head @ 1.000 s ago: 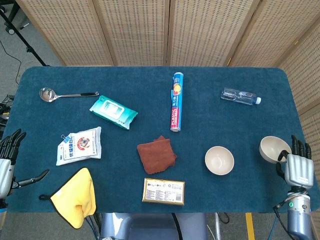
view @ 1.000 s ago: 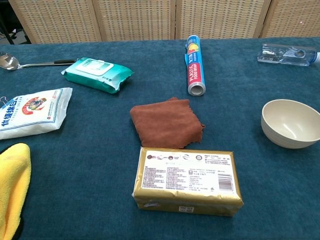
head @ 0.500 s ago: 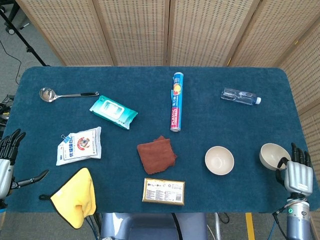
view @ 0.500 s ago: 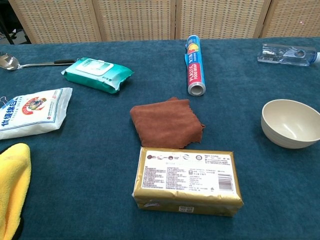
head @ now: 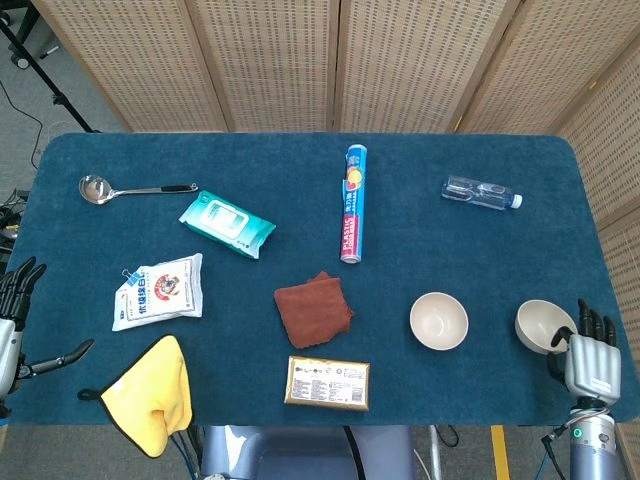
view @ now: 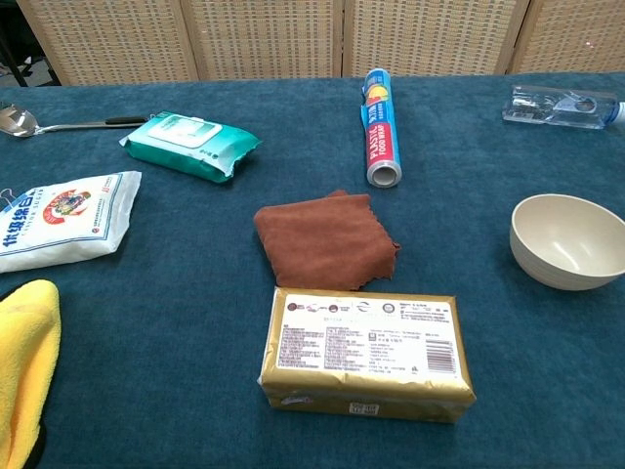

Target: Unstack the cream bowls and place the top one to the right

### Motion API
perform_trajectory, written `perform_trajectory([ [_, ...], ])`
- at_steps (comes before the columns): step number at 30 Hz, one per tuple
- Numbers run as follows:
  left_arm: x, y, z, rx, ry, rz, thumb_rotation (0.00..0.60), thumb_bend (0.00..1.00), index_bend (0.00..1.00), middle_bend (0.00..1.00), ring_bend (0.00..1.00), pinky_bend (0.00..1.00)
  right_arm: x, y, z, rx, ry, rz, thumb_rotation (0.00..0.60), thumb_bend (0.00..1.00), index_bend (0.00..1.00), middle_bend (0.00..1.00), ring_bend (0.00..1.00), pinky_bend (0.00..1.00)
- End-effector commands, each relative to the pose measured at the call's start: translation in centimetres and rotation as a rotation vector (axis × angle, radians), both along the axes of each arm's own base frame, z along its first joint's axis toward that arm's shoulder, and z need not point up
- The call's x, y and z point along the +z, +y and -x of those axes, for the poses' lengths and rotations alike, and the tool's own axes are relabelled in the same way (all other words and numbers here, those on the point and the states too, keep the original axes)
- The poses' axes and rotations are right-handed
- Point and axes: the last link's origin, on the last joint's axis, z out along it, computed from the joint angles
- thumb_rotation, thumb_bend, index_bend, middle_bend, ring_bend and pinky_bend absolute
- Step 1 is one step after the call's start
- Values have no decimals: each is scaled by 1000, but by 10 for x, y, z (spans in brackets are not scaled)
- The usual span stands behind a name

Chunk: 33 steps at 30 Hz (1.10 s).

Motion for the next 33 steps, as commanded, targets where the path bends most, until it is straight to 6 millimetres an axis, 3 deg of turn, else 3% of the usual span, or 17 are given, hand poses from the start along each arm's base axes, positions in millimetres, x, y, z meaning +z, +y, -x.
perform_trajectory([
  [1, 0, 0, 0, -1, -1, 0, 323, 102, 0, 0, 0, 0, 1, -1, -1, 7, 6, -1, 600, 369, 467, 0, 0, 0],
  [11, 0, 0, 0, -2, -2, -2, 323, 102, 0, 0, 0, 0, 4, 4, -1, -32, 31, -33, 600, 364, 287, 0, 0, 0],
  [21, 2, -1, -1, -4, -6, -9, 322, 103, 0, 0, 0, 0, 6, 8, -10, -48, 70, -54, 600, 363, 245, 0, 0, 0],
  [27, 3, -1, 0, -3, -4, -12, 322, 102, 0, 0, 0, 0, 8, 14, -36, 4, 88, -56, 600, 363, 244, 0, 0, 0],
  [33, 3, -1, -1, -4, -1, -13, 323, 103, 0, 0, 0, 0, 14, 22, -74, 133, 72, -43, 600, 363, 243, 0, 0, 0],
])
